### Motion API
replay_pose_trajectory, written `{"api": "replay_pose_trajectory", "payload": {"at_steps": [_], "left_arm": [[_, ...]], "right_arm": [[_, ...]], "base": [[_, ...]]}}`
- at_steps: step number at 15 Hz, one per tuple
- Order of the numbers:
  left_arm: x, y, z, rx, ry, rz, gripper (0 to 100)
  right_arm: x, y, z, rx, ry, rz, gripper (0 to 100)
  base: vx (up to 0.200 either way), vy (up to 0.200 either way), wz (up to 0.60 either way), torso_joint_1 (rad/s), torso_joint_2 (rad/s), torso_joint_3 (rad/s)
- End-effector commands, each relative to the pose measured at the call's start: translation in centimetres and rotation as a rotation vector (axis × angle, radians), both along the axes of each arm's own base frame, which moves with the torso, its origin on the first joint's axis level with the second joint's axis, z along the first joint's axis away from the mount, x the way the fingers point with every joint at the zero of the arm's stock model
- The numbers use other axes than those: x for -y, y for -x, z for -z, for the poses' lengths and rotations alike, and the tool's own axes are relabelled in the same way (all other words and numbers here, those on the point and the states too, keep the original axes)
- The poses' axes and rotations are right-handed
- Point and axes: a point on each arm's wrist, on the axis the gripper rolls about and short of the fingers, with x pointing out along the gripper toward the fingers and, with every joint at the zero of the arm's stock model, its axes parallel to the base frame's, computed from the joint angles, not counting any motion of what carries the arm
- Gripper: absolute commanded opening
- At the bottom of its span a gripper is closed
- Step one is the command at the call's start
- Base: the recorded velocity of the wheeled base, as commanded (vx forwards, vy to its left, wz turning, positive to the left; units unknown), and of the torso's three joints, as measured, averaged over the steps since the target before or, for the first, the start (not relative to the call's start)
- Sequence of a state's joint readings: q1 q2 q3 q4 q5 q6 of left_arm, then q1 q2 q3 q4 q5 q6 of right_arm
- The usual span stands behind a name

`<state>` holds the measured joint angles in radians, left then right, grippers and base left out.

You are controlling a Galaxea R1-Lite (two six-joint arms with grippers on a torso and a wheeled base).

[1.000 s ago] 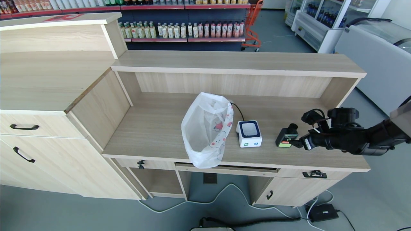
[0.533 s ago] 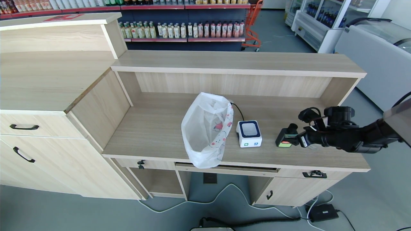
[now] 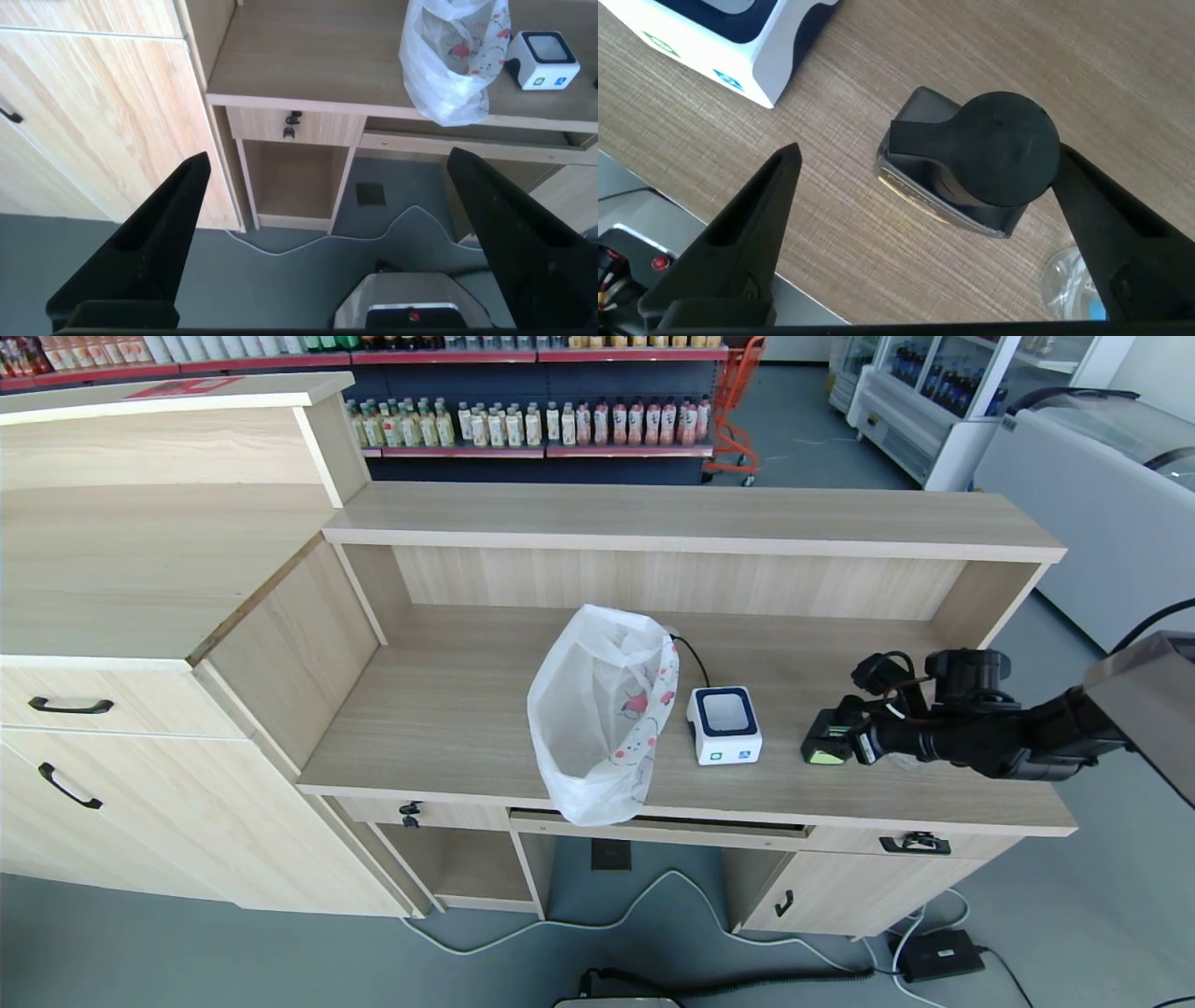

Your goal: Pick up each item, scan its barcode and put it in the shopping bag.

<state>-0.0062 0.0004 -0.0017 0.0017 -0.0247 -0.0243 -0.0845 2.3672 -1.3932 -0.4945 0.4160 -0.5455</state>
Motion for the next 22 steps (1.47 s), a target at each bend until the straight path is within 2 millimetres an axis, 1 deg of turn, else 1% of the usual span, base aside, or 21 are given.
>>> {"api": "replay_pose_trajectory", "payload": {"at_steps": [1,2,9,10,15,17,18,19,20,21,22], "left_arm": [[0.0,0.0,0.0,0.000,0.000,0.000,100],[0.0,0.0,0.0,0.000,0.000,0.000,100],[0.0,0.0,0.0,0.000,0.000,0.000,100],[0.0,0.0,0.0,0.000,0.000,0.000,100],[0.0,0.0,0.0,0.000,0.000,0.000,100],[0.0,0.0,0.0,0.000,0.000,0.000,100],[0.0,0.0,0.0,0.000,0.000,0.000,100],[0.0,0.0,0.0,0.000,0.000,0.000,100],[0.0,0.0,0.0,0.000,0.000,0.000,100],[0.0,0.0,0.0,0.000,0.000,0.000,100],[0.0,0.0,0.0,0.000,0.000,0.000,100]], "right_arm": [[0.1,-0.4,0.6,-0.003,-0.001,-0.001,100],[0.1,-0.9,0.7,0.003,-0.001,-0.003,100],[-0.1,-2.0,1.8,0.017,0.016,-0.035,100],[-0.4,-2.1,1.8,0.018,0.015,-0.043,0],[-0.6,-2.5,2.5,0.023,0.030,-0.057,0],[-0.4,-2.4,1.9,0.044,0.042,-0.057,0],[-0.1,-2.1,0.7,0.080,0.047,-0.051,0],[0.9,-1.4,-0.5,0.104,0.050,-0.031,0],[1.2,-0.9,-1.4,0.118,0.051,-0.022,0],[2.9,1.0,-3.1,0.133,0.052,0.018,0],[4.2,2.7,-4.4,0.137,0.056,0.053,0]], "base": [[0.000,0.000,0.00,0.000,0.00,0.000],[0.000,0.000,0.00,0.000,0.00,0.000],[0.000,0.000,0.00,0.000,0.00,0.000],[0.000,0.000,0.00,0.000,0.00,0.000],[0.000,0.000,0.00,0.000,0.00,0.000],[0.000,0.000,0.00,0.000,0.00,0.000],[0.000,0.000,0.00,0.000,0.00,0.000],[0.000,0.000,0.00,0.000,0.00,0.000],[0.000,0.000,0.00,0.000,0.00,0.000],[0.000,0.000,0.00,0.000,0.00,0.000],[0.000,0.000,0.00,0.000,0.00,0.000]]}}
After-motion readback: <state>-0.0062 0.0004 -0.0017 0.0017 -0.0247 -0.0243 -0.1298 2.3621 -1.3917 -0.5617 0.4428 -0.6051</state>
